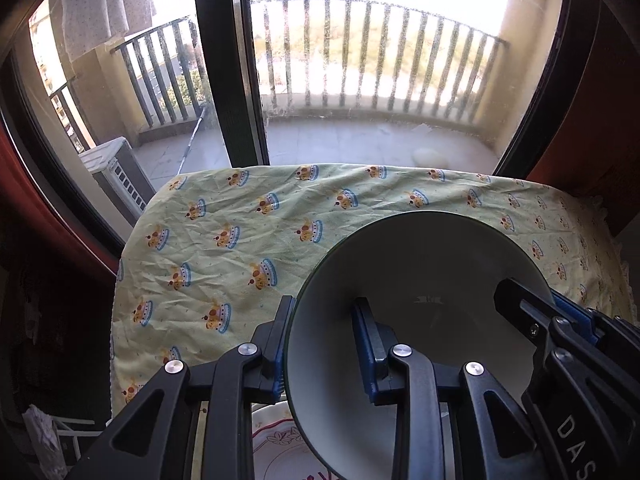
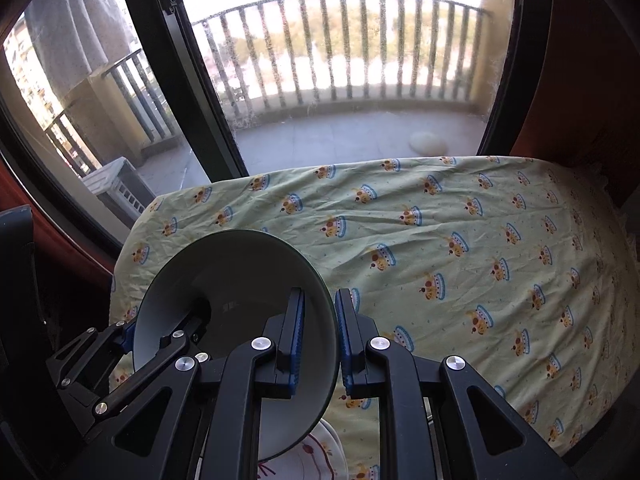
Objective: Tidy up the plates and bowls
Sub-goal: 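Lift the nested bowls and carry them toward the plate stack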
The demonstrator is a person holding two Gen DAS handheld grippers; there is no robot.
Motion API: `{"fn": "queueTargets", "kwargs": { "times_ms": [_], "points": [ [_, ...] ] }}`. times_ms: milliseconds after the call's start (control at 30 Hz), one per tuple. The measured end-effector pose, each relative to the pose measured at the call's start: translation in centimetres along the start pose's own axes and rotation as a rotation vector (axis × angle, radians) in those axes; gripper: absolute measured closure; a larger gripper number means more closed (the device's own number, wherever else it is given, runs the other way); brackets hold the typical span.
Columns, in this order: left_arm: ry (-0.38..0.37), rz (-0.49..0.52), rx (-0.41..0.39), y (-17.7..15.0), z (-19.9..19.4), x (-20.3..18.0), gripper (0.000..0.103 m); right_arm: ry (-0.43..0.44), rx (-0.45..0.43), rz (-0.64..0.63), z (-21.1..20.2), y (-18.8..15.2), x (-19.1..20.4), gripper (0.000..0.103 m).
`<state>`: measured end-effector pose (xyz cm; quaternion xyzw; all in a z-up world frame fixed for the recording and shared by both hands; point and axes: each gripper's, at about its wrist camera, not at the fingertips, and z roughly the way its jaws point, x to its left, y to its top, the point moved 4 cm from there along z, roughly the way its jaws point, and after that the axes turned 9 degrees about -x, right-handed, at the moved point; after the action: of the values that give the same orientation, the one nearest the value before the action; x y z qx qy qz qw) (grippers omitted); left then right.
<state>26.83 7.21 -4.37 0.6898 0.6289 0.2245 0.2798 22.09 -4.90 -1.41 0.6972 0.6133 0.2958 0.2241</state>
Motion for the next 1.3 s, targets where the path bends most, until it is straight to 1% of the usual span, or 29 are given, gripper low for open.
{"fn": "queueTargets", "kwargs": {
  "times_ms": [200,300,400,633,733,900,1100,1300],
  "points": [
    [-0.010,0.000,0.021,-1.1,-1.1,-2.7,0.075,-0.002,-0.001,0.017,-1.8,-0.9,-2.7,0.084],
    [-0.001,0.007,0.028,-1.7,-1.6,-4.4,0.075,0.004,0.010,0.025,-2.5,-1.5,-4.4,0.084],
    [0.018,-0.012,0.032,-2.5,-2.1,-6.1,0.075,0.019,0.014,0.027,-3.0,-1.9,-6.2,0.084],
    [0.093,-0.090,0.040,-4.2,-3.2,-10.0,0.075,0.105,0.031,-0.030,-3.7,-2.6,-10.3,0.084],
    [0.112,-0.136,0.038,-4.7,-3.8,-10.9,0.075,0.145,0.039,-0.068,-4.0,-2.6,-11.7,0.084],
    [0.146,-0.154,0.039,-5.5,-5.4,-11.9,0.075,0.192,0.046,-0.086,-5.0,-2.9,-12.8,0.084],
    [0.145,-0.143,0.052,-6.8,-6.4,-12.6,0.075,0.204,0.052,-0.090,-6.6,-3.9,-13.7,0.084],
    [0.099,-0.133,0.098,-8.7,-5.8,-13.5,0.075,0.171,0.087,-0.064,-6.5,-5.8,-15.0,0.084]
  ]
}}
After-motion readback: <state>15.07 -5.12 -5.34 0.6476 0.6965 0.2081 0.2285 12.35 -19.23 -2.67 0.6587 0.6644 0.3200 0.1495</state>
